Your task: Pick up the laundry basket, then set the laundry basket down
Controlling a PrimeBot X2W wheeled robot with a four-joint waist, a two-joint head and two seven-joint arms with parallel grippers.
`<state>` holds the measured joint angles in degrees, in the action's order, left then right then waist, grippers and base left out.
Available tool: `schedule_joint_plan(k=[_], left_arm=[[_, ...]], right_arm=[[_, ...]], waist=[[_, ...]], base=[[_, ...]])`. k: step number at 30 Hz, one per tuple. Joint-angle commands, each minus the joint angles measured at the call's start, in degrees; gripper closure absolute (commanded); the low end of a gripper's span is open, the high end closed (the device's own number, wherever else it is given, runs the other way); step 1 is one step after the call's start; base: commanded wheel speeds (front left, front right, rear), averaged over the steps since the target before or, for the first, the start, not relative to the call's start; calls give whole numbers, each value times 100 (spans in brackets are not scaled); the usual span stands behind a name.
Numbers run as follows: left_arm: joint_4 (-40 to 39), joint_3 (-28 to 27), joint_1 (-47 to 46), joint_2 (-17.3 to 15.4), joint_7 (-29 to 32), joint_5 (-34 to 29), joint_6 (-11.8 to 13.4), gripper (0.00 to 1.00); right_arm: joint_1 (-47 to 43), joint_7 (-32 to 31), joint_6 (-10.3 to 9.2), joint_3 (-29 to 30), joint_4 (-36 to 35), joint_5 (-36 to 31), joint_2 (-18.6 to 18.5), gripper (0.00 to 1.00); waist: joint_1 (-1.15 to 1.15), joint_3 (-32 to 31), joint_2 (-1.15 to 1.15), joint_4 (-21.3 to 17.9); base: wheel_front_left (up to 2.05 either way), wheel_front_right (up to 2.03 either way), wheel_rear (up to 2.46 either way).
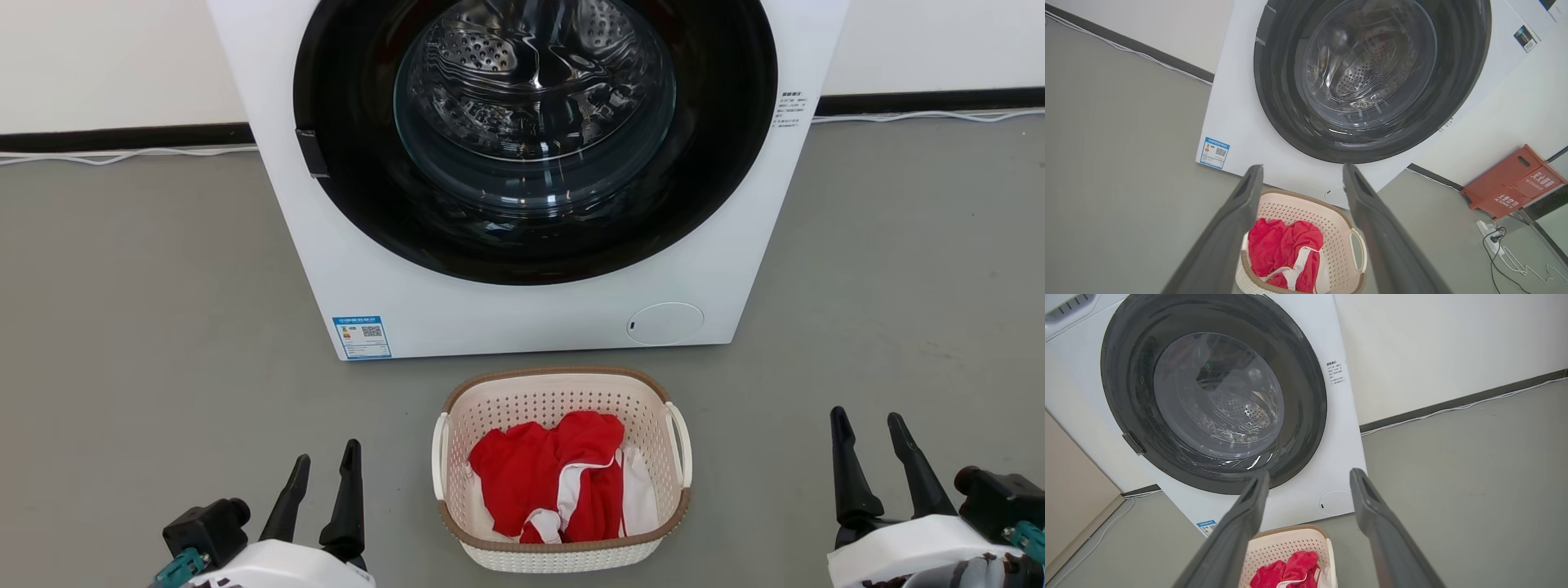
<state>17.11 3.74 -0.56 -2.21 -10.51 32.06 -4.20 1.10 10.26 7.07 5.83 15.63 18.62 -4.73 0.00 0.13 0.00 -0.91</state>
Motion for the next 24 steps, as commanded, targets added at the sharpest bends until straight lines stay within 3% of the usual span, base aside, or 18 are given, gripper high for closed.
schedule_joint_plan(k=[1,24], left_arm=[[-116,-123,-182,-53,-84,-175,32,0],[-7,-59,-180,-66,-449,-1536,79,0]], right_arm=[[56,109,34,-77,-110,-207,-42,0],[49,474,42,55,-22,-1781,-3,0]], waist=[[0,2,0,2],[0,10,0,1]], base=[[0,0,0],[0,0,0]])
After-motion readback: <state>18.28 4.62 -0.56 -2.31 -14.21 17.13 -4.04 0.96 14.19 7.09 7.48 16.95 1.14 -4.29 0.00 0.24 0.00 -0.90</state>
